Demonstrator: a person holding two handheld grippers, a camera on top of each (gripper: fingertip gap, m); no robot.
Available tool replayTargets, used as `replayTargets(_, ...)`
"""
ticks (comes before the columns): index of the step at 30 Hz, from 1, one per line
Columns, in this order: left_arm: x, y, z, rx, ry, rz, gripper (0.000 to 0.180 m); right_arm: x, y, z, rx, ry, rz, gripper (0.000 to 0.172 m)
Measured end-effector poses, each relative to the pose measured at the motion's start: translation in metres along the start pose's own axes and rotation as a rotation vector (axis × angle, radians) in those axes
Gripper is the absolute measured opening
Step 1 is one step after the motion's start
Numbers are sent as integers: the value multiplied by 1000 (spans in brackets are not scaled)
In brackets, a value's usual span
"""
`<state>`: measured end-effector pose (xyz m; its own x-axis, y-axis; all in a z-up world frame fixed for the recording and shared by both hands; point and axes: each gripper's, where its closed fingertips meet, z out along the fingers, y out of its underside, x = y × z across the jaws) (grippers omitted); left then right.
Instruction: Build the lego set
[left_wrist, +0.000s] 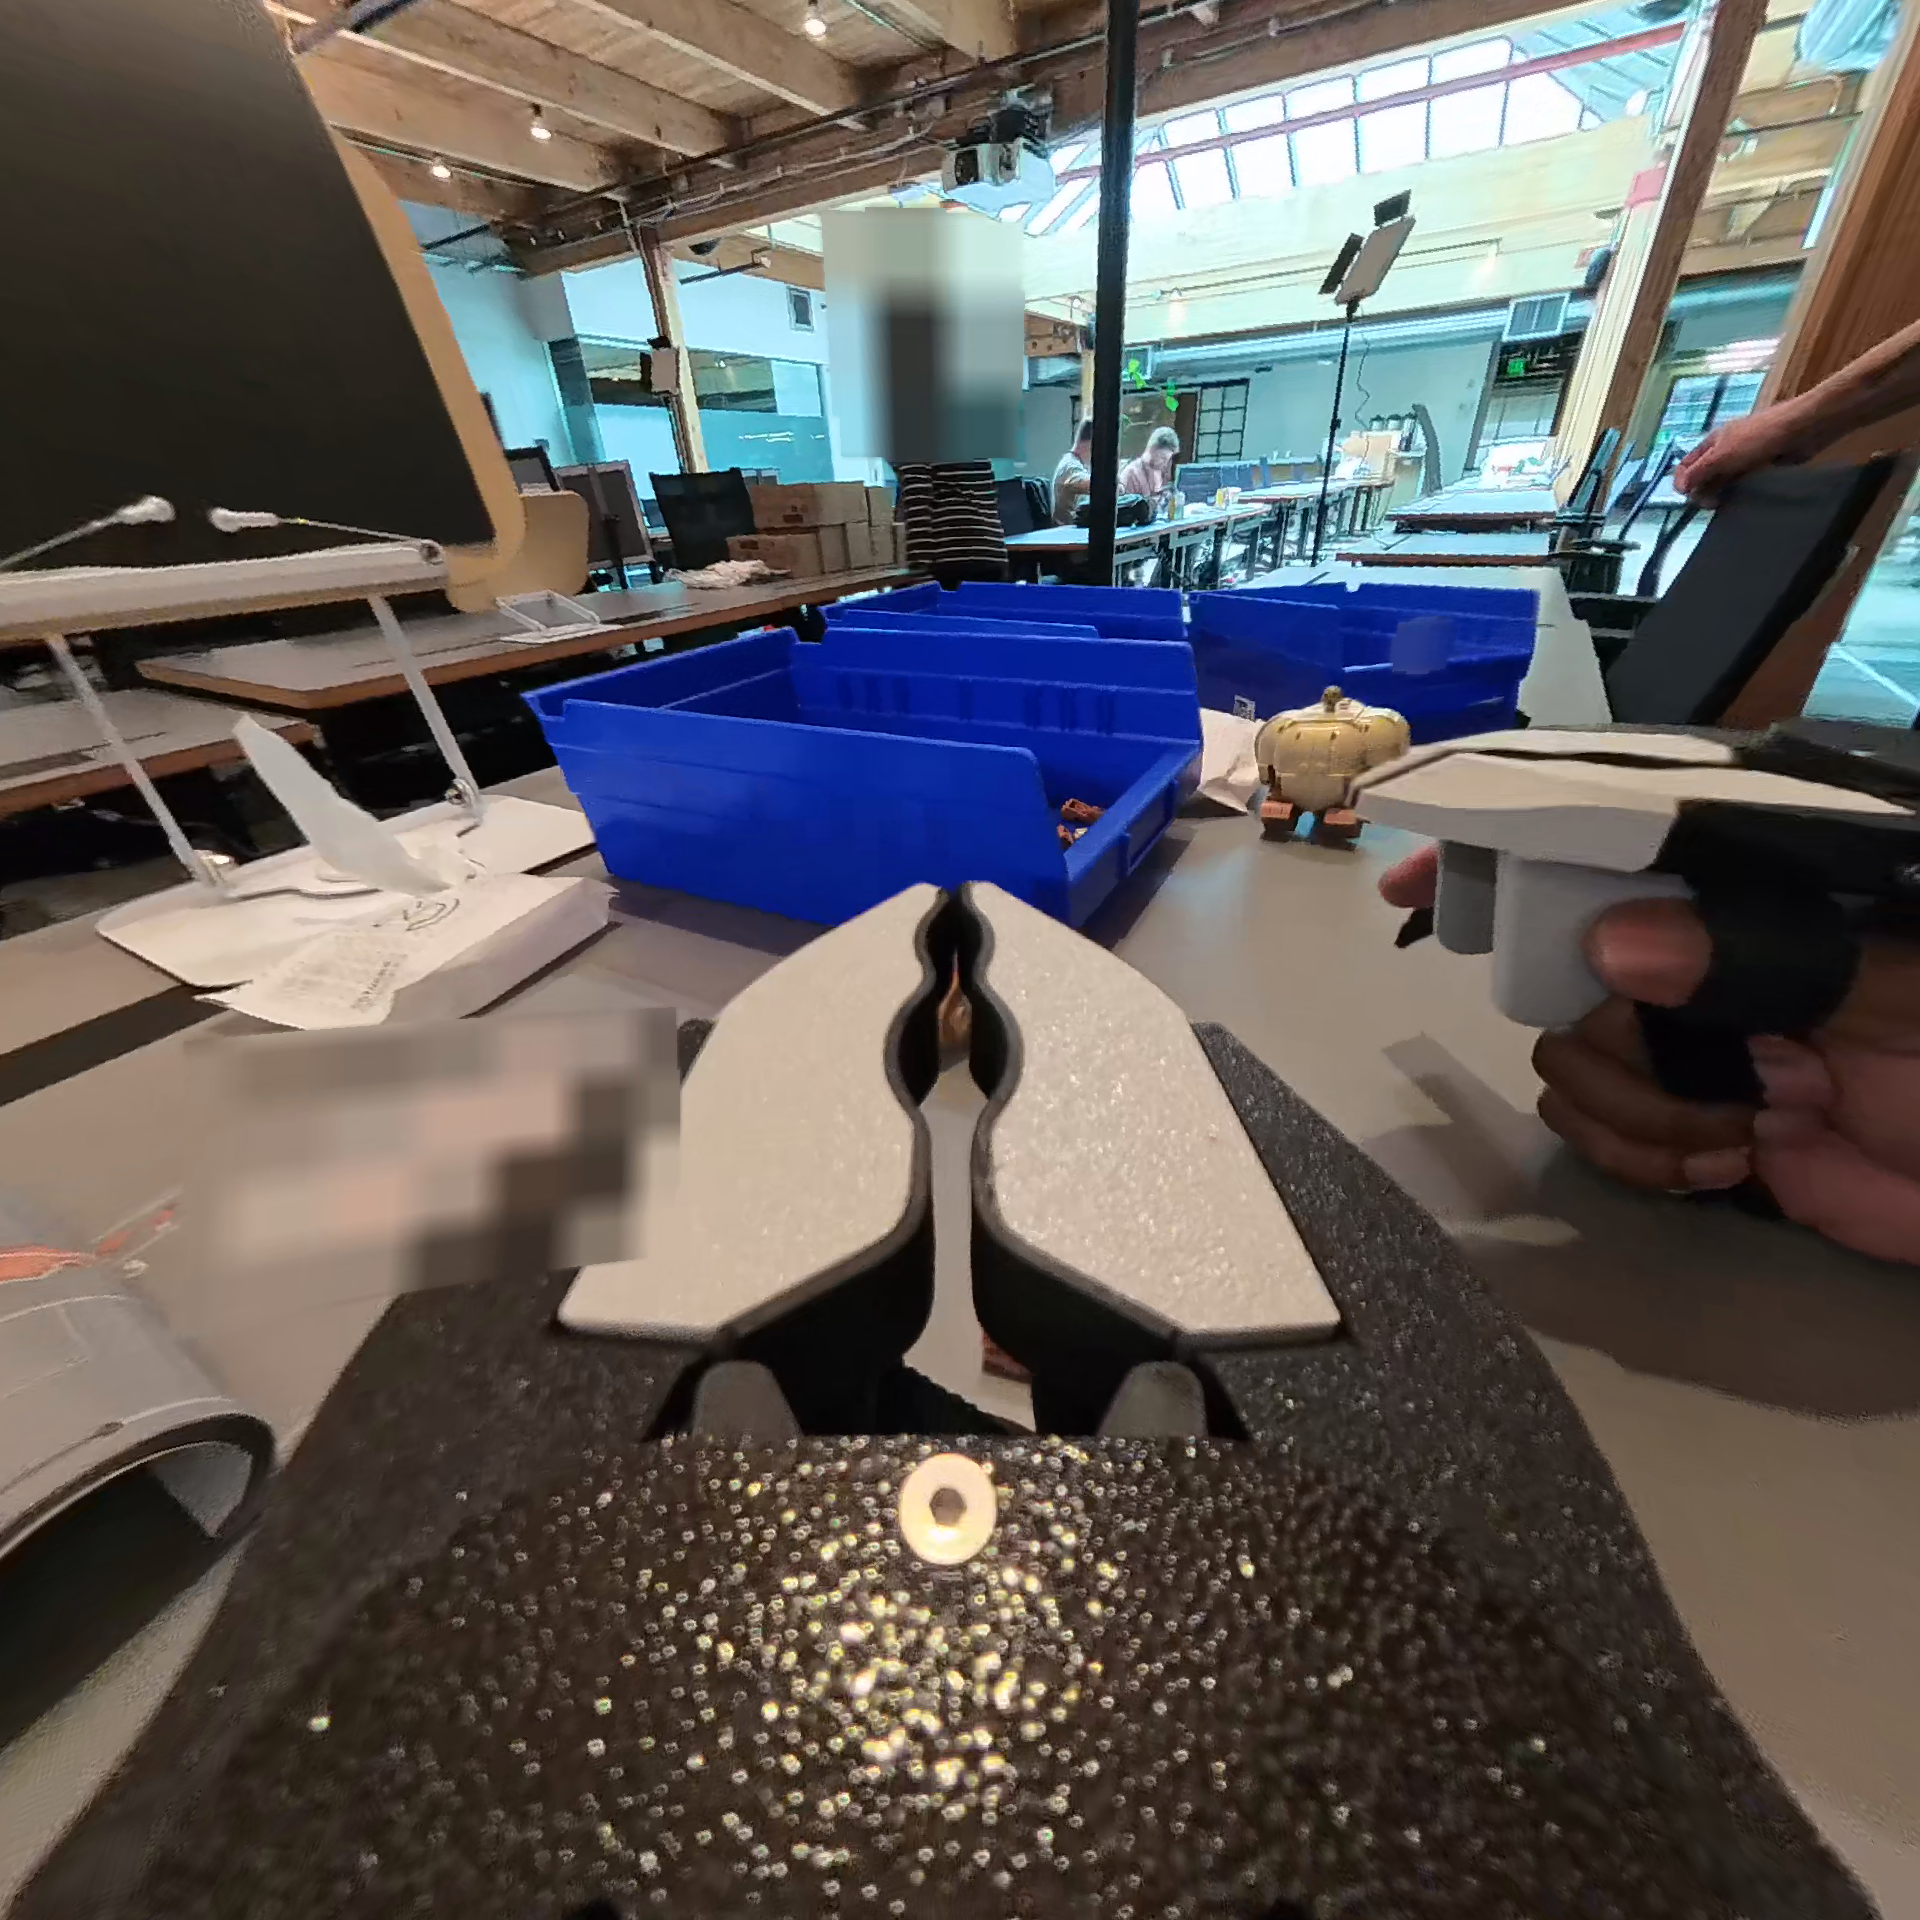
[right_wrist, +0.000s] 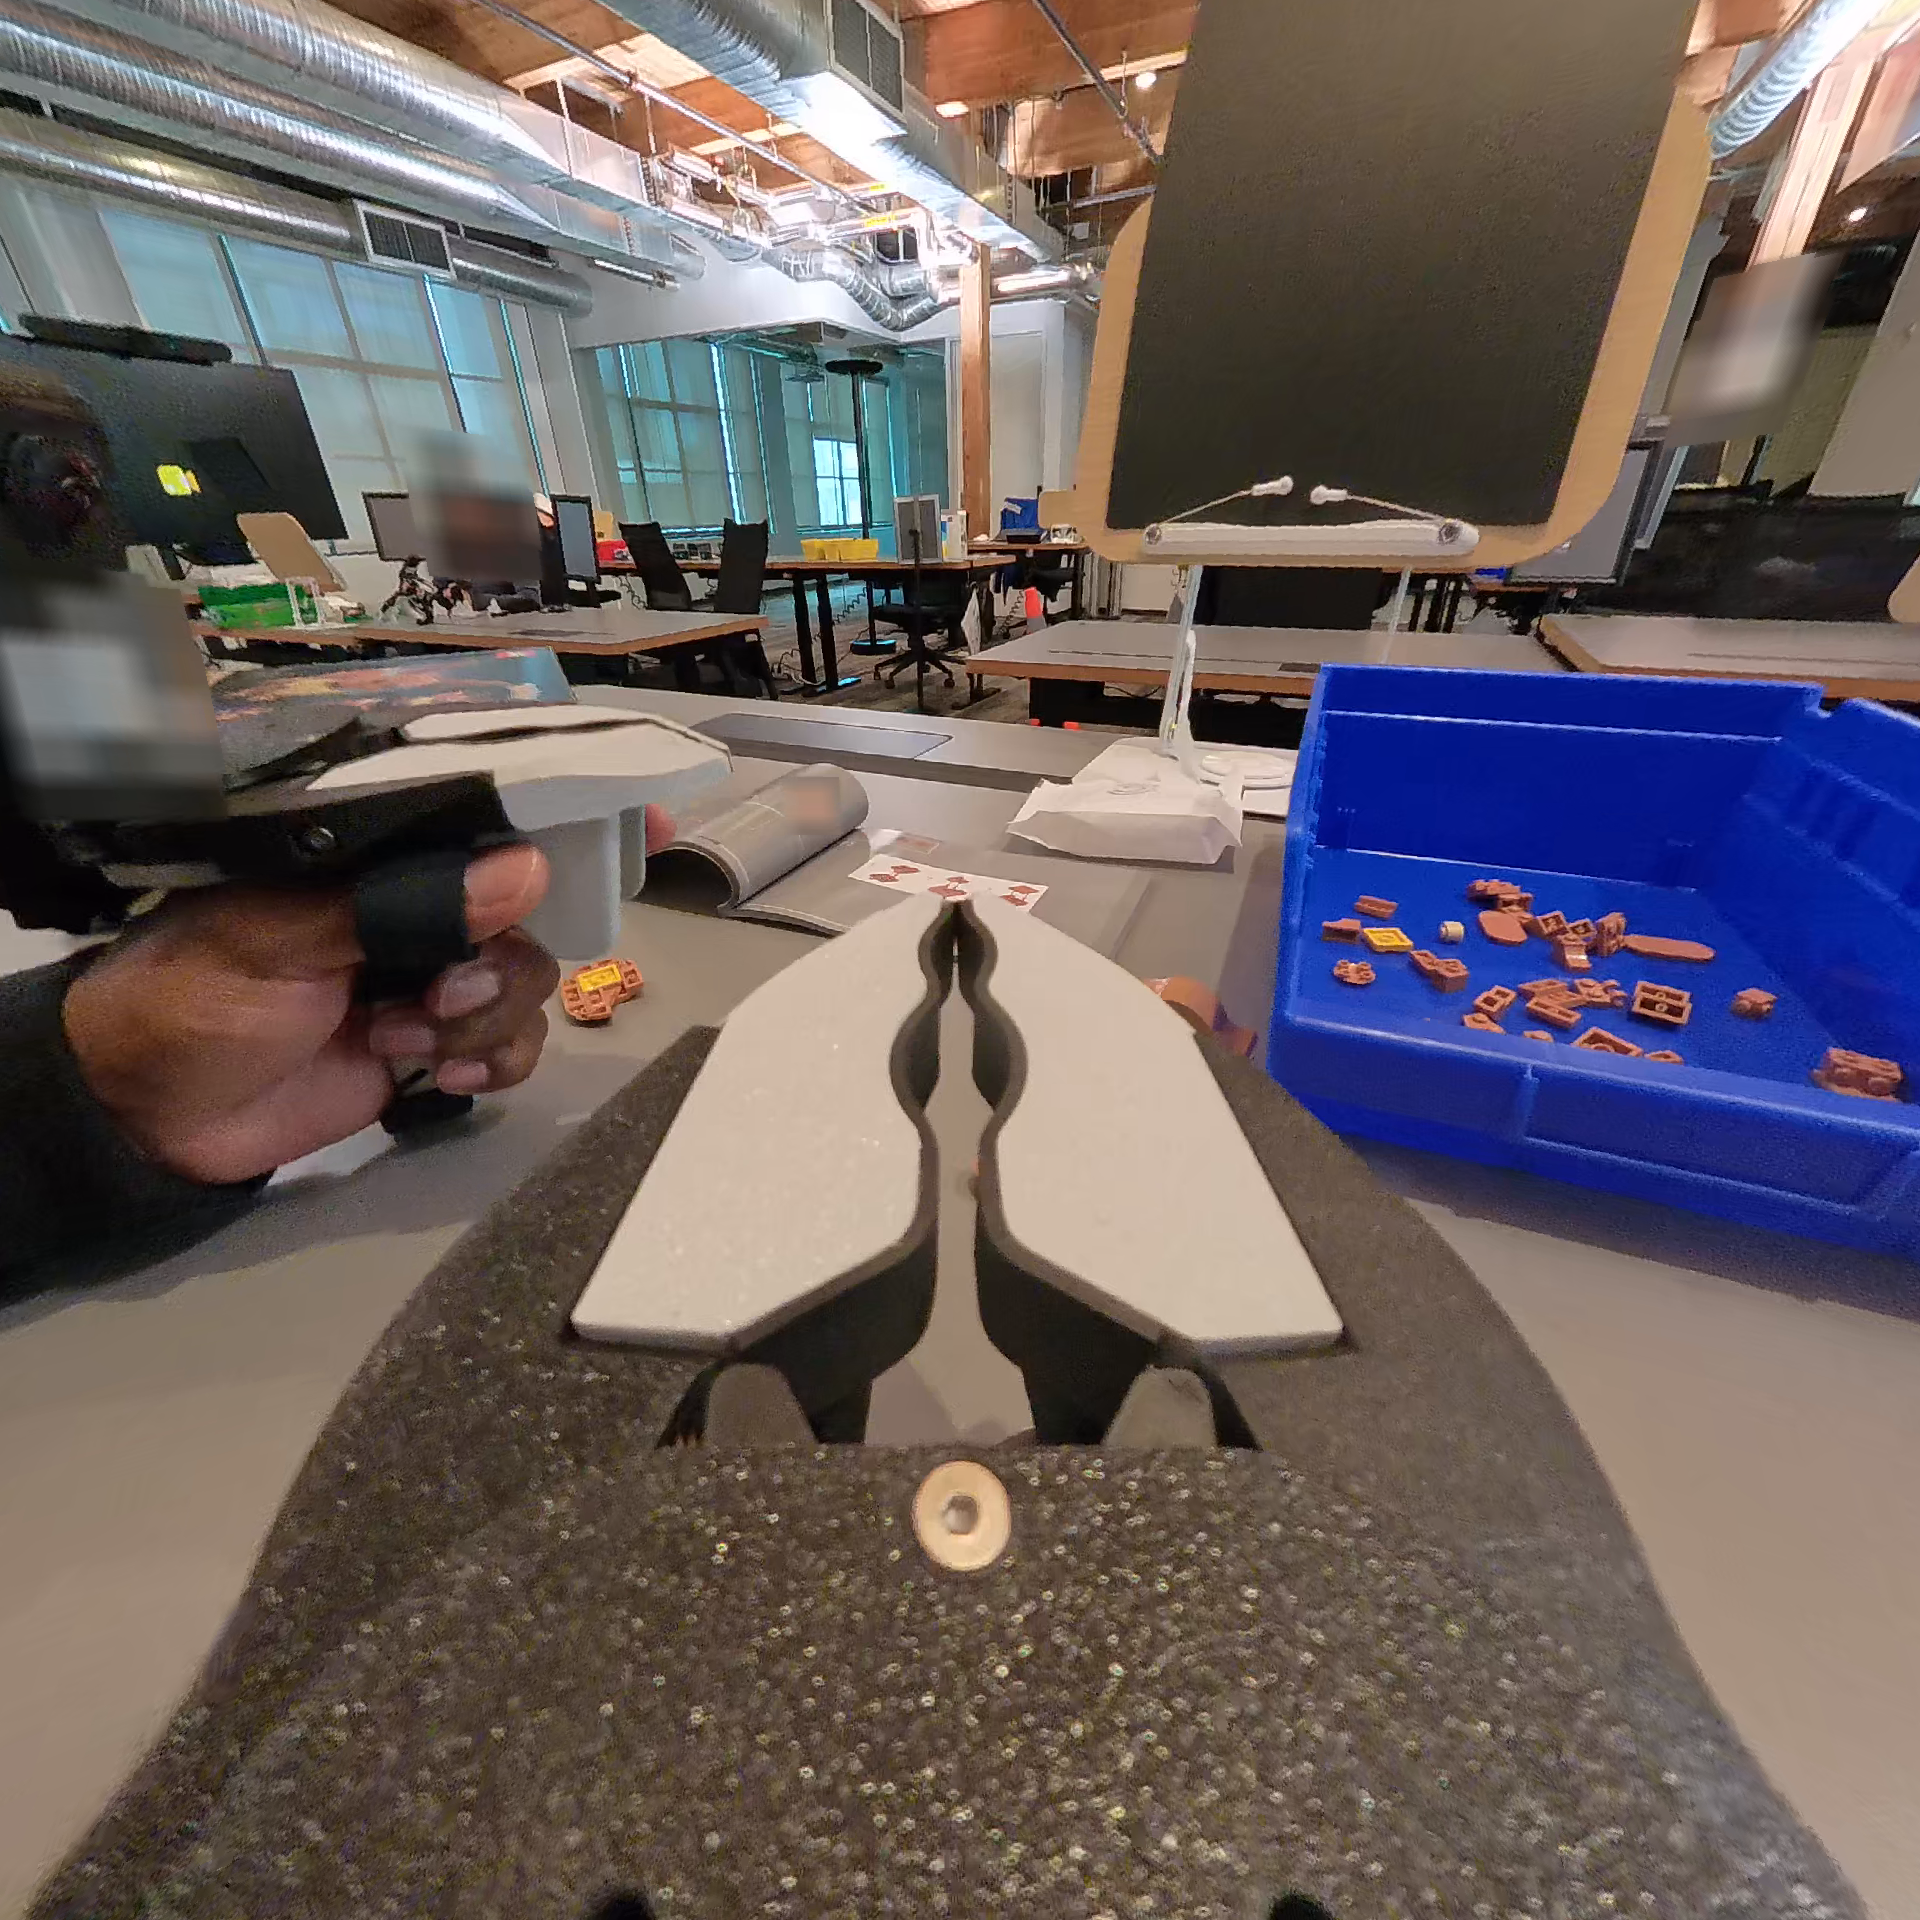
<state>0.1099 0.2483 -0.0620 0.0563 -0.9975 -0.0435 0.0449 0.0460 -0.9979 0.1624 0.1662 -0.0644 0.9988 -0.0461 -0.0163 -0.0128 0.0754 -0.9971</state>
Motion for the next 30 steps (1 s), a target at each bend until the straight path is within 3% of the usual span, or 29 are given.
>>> replayTargets(4,8,1,-2,-22,-5,162,0,2,1,0,-4,-1,25,0)
replayTargets(9,9,-2,1,-6,16,84,0,-1,3,2,-15,2,-12,0)
replayTargets(14,17,-1,-1,-17,22,172,0,2,2,1,-11,-2,27,0)
replayTargets(18,5,-4,0,-3,12,47,0,-2,3,2,-15,0,-10,0)
replayTargets(22,22,1,-2,-11,50,155,0,-1,2,1,-10,-3,4,0)
replayTargets(27,2,-8,-3,34,52,-62,0,3,1,0,-1,-7,44,0)
replayTargets(30,7,0,-5,-18,93,-24,0,1,2,1,-8,-8,29,0)
